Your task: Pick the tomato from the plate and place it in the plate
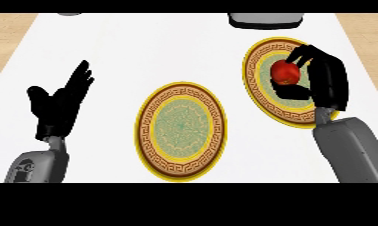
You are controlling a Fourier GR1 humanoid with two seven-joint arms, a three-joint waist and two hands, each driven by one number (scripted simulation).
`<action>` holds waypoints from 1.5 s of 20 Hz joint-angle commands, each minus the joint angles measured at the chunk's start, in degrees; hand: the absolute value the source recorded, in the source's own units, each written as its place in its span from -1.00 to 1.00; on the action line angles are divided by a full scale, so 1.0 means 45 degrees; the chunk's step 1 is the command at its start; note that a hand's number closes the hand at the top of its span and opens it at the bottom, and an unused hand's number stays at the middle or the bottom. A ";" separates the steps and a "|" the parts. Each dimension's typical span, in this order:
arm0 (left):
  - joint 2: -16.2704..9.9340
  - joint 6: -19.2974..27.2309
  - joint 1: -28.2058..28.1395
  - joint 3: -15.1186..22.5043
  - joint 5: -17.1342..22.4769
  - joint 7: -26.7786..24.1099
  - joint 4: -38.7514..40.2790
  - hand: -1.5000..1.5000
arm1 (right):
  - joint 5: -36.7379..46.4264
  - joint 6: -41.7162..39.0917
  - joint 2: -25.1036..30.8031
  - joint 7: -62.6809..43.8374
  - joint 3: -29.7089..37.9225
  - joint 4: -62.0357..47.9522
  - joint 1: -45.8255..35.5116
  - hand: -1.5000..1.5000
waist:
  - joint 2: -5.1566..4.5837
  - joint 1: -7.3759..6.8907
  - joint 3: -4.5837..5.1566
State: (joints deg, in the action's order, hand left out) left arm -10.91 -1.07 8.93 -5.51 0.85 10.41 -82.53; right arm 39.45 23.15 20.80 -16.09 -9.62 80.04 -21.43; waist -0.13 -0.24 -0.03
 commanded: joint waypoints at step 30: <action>0.0084 0.0154 -0.0294 -0.0091 -0.0460 -0.0245 0.0037 0.00 | -0.8811 -0.6841 0.0109 0.6018 0.5108 -0.2809 -0.0302 -1.00 | 0.0122 0.0310 0.0009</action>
State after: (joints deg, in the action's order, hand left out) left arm -10.46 -0.35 9.32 -6.45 -0.40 10.21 -81.54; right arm 6.80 -0.65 20.77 14.42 10.71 64.30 -27.37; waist 0.38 0.87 0.04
